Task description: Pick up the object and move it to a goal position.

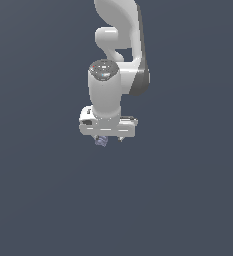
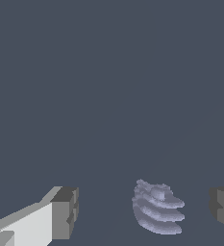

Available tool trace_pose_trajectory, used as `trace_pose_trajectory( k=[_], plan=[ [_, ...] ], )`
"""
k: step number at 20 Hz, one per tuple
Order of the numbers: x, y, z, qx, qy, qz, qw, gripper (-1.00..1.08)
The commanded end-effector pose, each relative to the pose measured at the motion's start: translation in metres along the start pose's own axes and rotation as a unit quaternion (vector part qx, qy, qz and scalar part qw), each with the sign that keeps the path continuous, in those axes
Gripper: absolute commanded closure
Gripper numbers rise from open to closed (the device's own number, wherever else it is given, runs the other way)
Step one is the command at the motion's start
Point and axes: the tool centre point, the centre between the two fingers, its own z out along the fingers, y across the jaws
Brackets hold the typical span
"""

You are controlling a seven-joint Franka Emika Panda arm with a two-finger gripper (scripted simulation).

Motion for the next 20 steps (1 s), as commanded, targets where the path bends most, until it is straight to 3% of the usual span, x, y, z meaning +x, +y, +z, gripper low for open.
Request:
trace_pose_trajectory(
  k=[1, 10, 20],
  plan=[
    [0.000, 0.000, 0.000, 0.000, 0.000, 0.000, 1.0000, -0.92],
    [0.007, 0.012, -0.013, -0.004, 0.016, -0.011, 0.9998, -0.92],
    [-0.003, 0.015, -0.001, -0.002, 0.012, 0.002, 0.9999, -0.92]
  ],
)
